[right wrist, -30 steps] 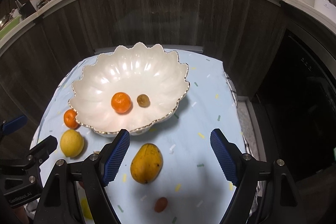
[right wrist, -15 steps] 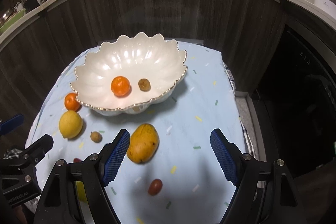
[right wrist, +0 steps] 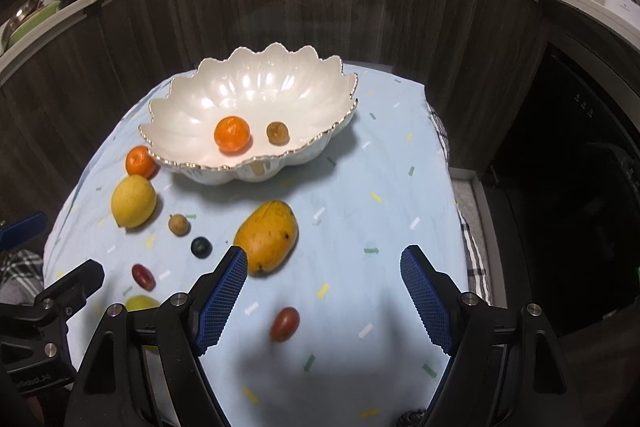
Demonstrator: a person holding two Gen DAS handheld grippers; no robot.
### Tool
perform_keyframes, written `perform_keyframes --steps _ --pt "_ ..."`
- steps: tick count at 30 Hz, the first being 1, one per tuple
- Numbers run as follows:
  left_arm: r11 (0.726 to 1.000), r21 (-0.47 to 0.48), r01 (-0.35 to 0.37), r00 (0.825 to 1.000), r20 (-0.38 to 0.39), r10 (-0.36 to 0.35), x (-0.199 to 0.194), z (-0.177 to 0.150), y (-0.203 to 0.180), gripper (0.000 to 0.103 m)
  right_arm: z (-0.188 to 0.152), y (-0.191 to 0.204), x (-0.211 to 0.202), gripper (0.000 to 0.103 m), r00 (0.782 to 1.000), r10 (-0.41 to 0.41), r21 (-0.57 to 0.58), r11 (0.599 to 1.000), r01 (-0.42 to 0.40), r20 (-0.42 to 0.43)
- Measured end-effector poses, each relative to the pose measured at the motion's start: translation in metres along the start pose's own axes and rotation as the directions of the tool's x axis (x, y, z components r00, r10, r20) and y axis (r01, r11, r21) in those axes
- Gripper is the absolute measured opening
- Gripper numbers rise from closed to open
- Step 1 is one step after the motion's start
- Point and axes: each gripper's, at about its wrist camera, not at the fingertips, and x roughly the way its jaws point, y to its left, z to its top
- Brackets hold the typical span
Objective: Organize fruits
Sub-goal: 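Withdraw both tools from the bowl toward the remaining fruits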
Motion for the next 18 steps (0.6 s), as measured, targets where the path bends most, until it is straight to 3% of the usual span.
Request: perform_keyframes --steps 18 --pt "1.000 0.009 0.030 0.998 -0.057 -0.030 0.016 -0.022 -0.009 0.089 -0.028 0.003 0.017 0.079 0.997 0.029 -0.012 0.999 -0.030 -0.064"
